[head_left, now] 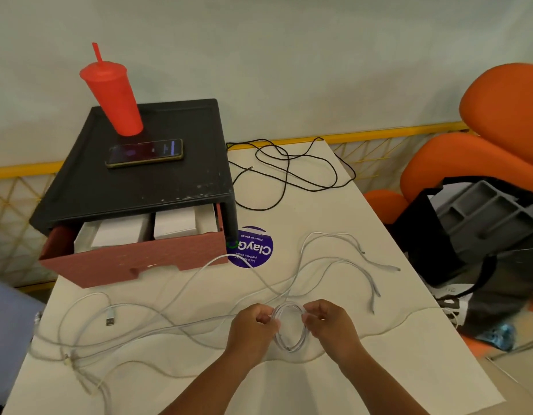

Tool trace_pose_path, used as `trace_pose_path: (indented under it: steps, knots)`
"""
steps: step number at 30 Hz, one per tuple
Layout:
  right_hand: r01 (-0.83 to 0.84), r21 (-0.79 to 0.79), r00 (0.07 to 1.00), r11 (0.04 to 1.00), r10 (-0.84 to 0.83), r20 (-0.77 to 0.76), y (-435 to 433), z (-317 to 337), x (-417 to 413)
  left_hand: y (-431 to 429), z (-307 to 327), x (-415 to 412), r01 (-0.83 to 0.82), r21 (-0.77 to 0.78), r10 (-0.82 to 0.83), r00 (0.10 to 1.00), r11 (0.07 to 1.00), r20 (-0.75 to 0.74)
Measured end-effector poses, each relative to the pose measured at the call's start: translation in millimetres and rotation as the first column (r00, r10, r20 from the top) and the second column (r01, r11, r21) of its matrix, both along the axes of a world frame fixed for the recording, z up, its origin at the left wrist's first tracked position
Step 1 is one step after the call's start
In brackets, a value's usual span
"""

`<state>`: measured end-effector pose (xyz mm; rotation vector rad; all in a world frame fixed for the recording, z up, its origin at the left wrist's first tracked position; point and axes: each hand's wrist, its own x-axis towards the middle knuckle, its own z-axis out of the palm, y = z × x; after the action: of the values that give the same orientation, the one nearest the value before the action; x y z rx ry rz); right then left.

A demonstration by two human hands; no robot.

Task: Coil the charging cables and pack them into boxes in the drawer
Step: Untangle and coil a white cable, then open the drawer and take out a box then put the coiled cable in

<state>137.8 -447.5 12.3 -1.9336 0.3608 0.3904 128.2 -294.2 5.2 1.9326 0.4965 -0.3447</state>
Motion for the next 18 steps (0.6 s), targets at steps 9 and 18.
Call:
trace_pose_path:
  steps: [9, 18]
  knots:
    - [-0.052, -0.2, 0.995, 0.979, 0.067, 0.069, -24.3, -27.7, 18.1, -28.6, -27.3, 16.7, 0.082, 0.137, -0.079, 0.997, 0.987, -0.025]
    - [-0.104, -0.353, 0.97, 0.93, 0.173, 0.171, -27.7, -46.1, 23.1, -29.7, -47.6, 15.4, 0.12, 0.233, -0.144, 0.986, 0.965, 0.086]
